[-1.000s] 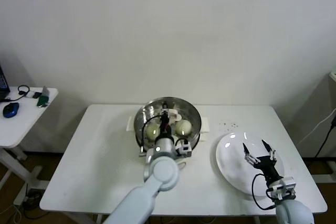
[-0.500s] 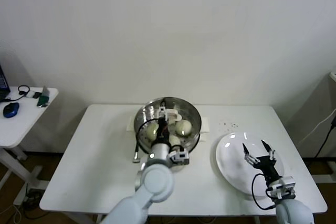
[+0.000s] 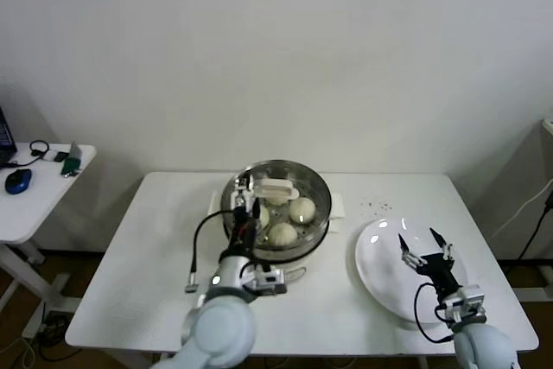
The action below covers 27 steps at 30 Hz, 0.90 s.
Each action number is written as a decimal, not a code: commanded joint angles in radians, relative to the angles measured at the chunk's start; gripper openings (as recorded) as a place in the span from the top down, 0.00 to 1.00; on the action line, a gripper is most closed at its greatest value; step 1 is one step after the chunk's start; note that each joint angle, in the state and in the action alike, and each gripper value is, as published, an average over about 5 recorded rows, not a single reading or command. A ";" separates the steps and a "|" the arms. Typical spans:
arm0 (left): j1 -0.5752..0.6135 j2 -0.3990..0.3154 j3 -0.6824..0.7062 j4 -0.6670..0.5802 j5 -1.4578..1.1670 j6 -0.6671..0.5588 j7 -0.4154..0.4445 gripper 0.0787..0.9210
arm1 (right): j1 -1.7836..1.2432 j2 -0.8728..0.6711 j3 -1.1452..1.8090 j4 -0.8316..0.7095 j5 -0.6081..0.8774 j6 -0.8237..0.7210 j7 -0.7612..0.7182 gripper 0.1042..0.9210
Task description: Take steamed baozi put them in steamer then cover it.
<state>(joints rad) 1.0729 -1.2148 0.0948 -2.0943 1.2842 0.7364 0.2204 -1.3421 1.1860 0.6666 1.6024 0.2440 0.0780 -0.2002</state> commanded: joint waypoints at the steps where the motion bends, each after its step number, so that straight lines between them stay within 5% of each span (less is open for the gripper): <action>1: 0.253 0.080 -0.383 -0.126 -0.566 -0.317 -0.421 0.12 | -0.024 -0.010 0.001 0.068 0.062 -0.024 -0.009 0.12; 5: 0.407 0.041 -0.580 -0.114 -0.834 -0.562 -0.522 0.12 | -0.038 -0.007 0.000 0.084 0.075 -0.022 -0.022 0.12; 10: 0.525 -0.046 -0.715 -0.079 -1.106 -0.769 -0.523 0.12 | -0.043 -0.007 -0.002 0.087 0.086 -0.008 -0.031 0.12; 20: 0.540 -0.181 -0.822 0.141 -1.344 -0.914 -0.420 0.12 | -0.076 -0.009 0.006 0.083 0.089 0.040 -0.053 0.12; 27: 0.562 -0.192 -0.817 0.198 -1.361 -0.883 -0.323 0.12 | -0.079 -0.005 0.003 0.078 0.084 0.066 -0.058 0.12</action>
<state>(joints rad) 1.5554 -1.3364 -0.6106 -2.0254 0.1545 0.0257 -0.1758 -1.4091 1.1776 0.6715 1.6763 0.3235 0.1122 -0.2495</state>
